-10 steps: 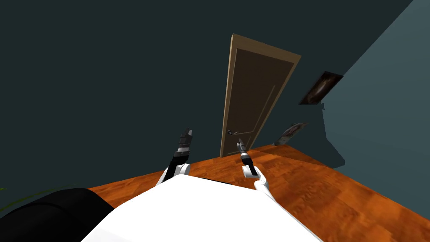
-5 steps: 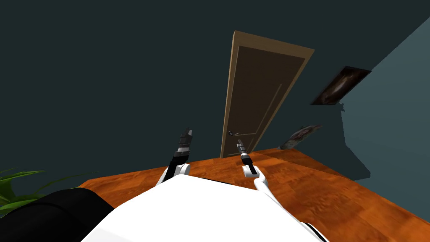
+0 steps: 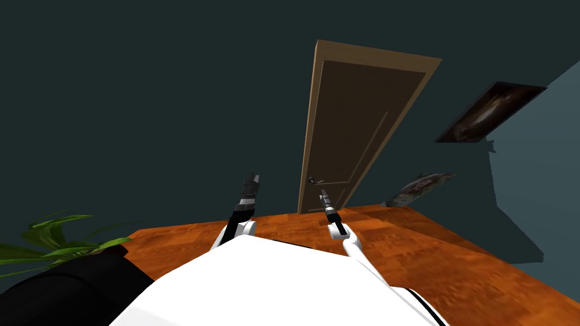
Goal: Pull the door open
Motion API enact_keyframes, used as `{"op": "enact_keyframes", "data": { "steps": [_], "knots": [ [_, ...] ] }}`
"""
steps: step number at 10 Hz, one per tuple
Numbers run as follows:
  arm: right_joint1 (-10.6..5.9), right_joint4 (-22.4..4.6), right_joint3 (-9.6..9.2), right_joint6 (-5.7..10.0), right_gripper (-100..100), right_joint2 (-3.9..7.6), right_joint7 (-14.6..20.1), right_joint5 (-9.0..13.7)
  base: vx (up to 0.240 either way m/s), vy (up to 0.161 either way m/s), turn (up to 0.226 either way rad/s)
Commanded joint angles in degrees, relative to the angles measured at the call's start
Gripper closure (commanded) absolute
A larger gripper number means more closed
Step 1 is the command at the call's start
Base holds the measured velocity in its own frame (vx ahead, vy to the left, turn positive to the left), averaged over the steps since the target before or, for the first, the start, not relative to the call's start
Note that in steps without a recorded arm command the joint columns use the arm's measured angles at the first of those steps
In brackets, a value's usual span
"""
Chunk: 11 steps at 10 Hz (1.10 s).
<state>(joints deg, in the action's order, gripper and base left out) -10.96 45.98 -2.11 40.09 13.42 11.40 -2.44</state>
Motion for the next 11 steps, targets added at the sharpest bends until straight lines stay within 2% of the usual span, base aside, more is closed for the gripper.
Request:
{"op": "enact_keyframes", "data": {
  "steps": [1,3,4,8,10,11],
  "knots": [
    [-0.76,-2.07,-0.03,0.46,-100,0.23,0.23,-0.11,0.020,-0.073,0.065],
    [-2.48,-6.01,-0.15,1.35,-100,0.76,0.70,-0.48,0.017,-0.067,0.112],
    [-2.48,-6.06,-0.15,1.35,-100,0.76,0.70,-0.48,0.016,-0.056,0.070],
    [-5.04,-12.01,-0.33,2.68,-100,1.55,1.40,-1.03,0.011,-0.065,0.109],
    [-5.98,-14.19,-0.40,3.16,-100,1.84,1.66,-1.23,0.011,-0.065,0.075],
    [-5.67,-13.60,-0.37,3.10,-100,1.78,1.58,-1.16,0.005,-0.031,0.022]
  ]
}}
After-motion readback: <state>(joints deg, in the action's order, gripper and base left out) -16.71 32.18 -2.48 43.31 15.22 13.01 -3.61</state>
